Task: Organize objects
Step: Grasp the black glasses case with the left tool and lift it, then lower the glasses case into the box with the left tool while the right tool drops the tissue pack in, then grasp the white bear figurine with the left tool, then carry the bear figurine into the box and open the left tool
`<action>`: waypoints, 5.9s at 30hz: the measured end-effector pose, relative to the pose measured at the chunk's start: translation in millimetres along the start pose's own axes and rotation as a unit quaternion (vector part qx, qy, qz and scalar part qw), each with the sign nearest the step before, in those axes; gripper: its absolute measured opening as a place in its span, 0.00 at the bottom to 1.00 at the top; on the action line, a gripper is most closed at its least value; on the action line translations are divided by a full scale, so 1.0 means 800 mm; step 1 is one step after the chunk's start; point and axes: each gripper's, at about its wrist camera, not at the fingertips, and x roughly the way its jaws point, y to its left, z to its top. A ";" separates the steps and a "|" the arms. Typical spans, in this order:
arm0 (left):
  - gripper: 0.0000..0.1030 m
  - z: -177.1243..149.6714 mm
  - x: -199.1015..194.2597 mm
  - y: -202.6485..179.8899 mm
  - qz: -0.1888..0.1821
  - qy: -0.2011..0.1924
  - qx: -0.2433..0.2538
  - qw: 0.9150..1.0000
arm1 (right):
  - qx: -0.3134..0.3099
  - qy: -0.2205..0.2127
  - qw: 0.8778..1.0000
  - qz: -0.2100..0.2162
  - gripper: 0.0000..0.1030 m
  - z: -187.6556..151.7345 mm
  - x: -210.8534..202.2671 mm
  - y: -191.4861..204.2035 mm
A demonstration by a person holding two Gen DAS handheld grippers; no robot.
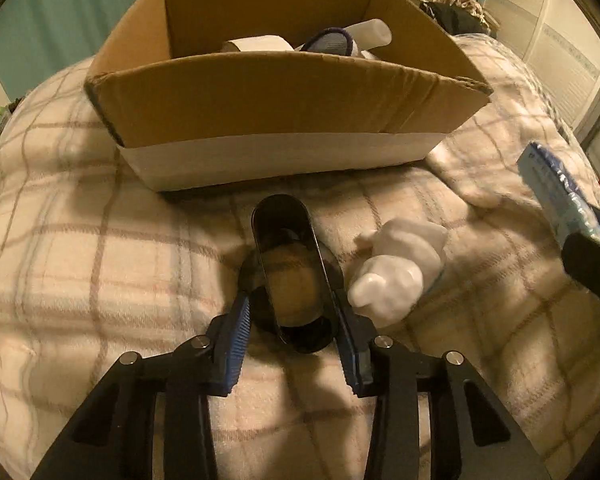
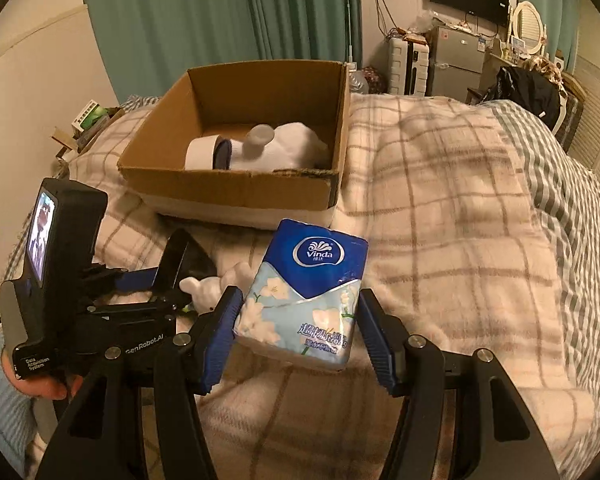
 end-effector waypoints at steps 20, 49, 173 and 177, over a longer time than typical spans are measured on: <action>0.27 -0.060 -0.185 0.035 -0.045 -0.129 -0.044 0.990 | -0.059 -0.059 0.996 -0.029 0.56 -0.025 -0.133 0.086; 0.27 0.149 -0.170 0.058 -0.027 -0.176 -0.003 0.984 | -0.104 -0.103 0.989 -0.018 0.56 0.203 -0.068 0.058; 0.48 0.034 -0.260 0.041 -0.059 -0.192 0.005 0.980 | -0.044 -0.145 0.984 -0.093 0.93 0.088 -0.190 0.051; 0.48 0.074 -0.268 0.044 -0.033 -0.214 0.007 0.976 | -0.043 -0.164 0.984 -0.057 0.93 0.129 -0.190 0.055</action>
